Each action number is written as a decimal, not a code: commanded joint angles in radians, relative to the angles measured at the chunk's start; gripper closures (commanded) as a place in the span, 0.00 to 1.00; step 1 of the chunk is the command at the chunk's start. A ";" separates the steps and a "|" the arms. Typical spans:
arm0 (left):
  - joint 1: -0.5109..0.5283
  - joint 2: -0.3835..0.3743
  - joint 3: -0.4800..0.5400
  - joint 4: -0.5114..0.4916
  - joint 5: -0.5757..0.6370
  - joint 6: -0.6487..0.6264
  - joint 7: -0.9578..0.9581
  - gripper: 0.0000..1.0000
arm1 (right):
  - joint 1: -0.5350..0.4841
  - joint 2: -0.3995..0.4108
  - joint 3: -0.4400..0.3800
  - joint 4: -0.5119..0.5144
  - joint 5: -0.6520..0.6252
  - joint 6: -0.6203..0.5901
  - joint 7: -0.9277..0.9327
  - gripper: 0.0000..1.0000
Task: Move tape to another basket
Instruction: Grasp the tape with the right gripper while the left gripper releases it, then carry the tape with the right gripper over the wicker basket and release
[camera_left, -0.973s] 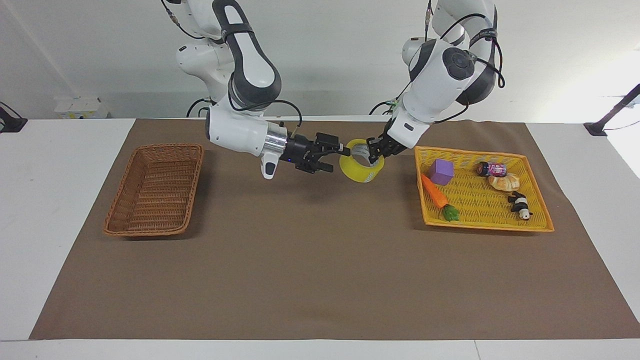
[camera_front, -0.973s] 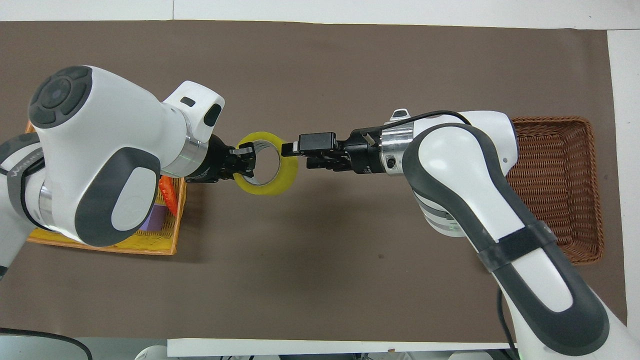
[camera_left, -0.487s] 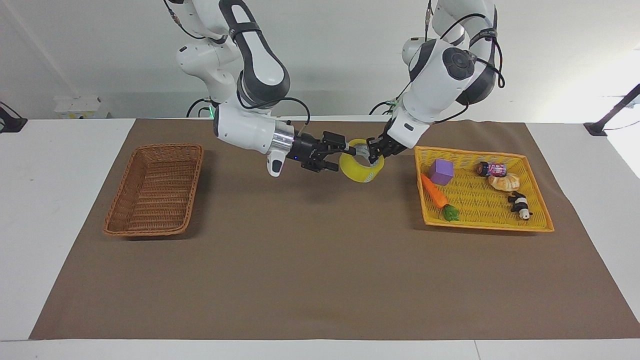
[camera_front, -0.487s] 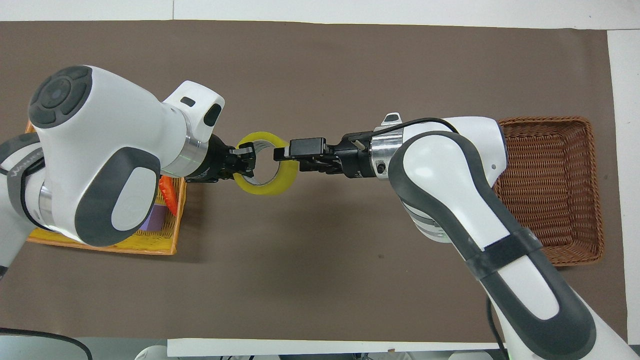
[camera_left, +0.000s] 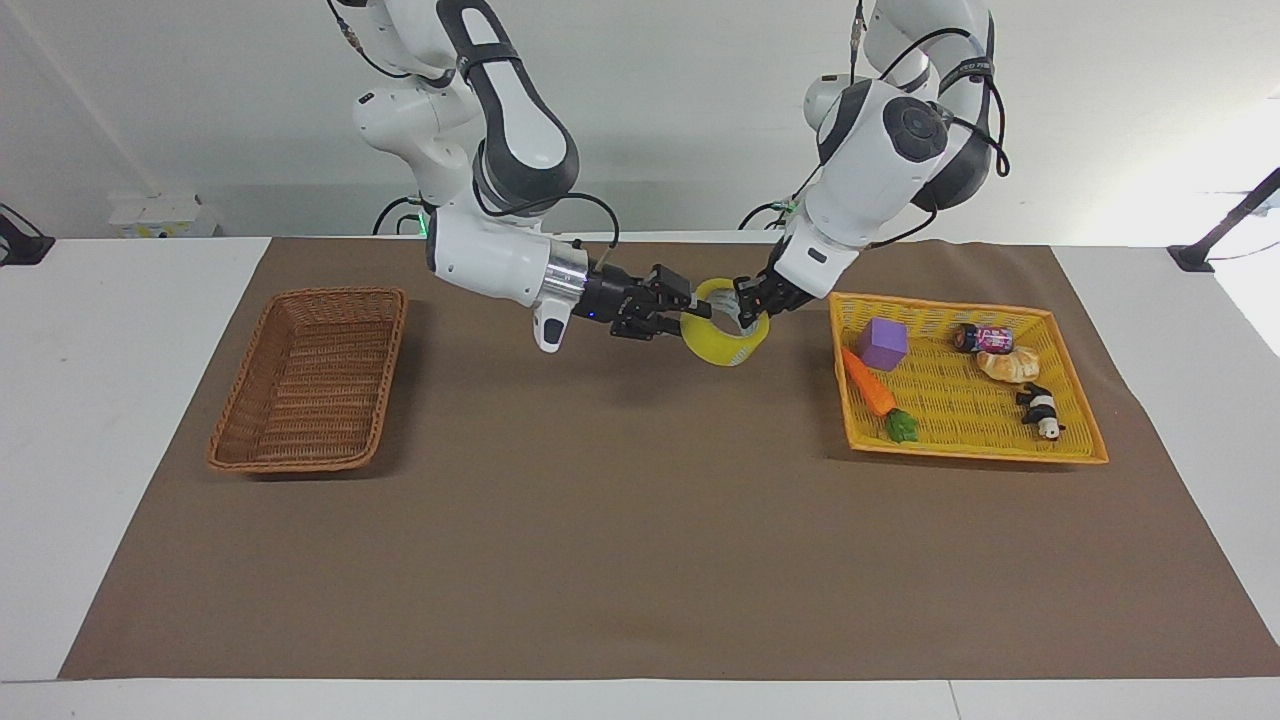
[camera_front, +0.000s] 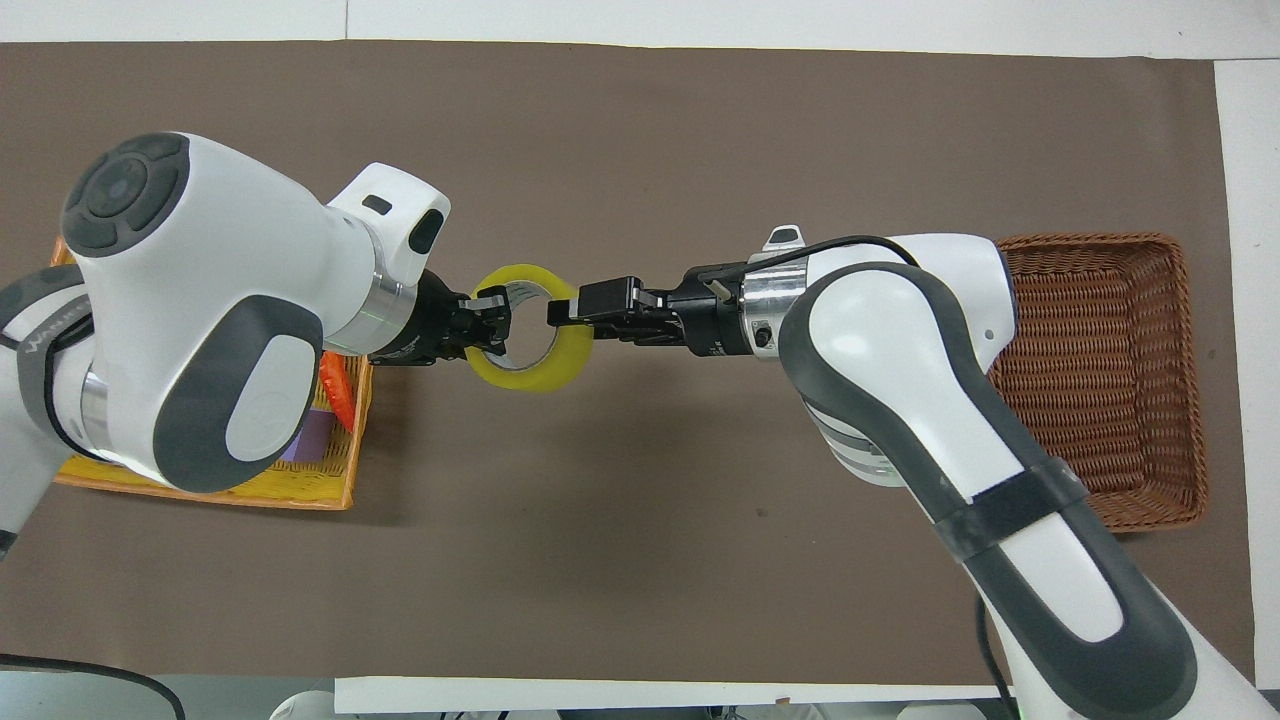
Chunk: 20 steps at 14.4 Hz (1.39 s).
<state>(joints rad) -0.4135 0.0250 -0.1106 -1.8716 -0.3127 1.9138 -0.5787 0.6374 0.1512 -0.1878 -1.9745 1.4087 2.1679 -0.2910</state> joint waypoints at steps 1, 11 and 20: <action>-0.008 -0.014 0.005 -0.007 0.014 0.010 0.000 0.78 | 0.002 -0.016 -0.001 -0.020 0.022 0.007 0.004 1.00; 0.223 -0.050 0.017 0.117 0.222 -0.165 0.170 0.01 | -0.077 -0.016 -0.007 -0.018 -0.040 -0.078 -0.008 1.00; 0.506 -0.074 0.015 0.108 0.228 -0.225 0.517 0.00 | -0.666 -0.013 -0.009 0.060 -0.474 -0.532 -0.145 1.00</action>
<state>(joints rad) 0.0916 -0.0327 -0.0791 -1.7598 -0.0976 1.6950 -0.0604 0.0704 0.1485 -0.2103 -1.9391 0.9954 1.6949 -0.4186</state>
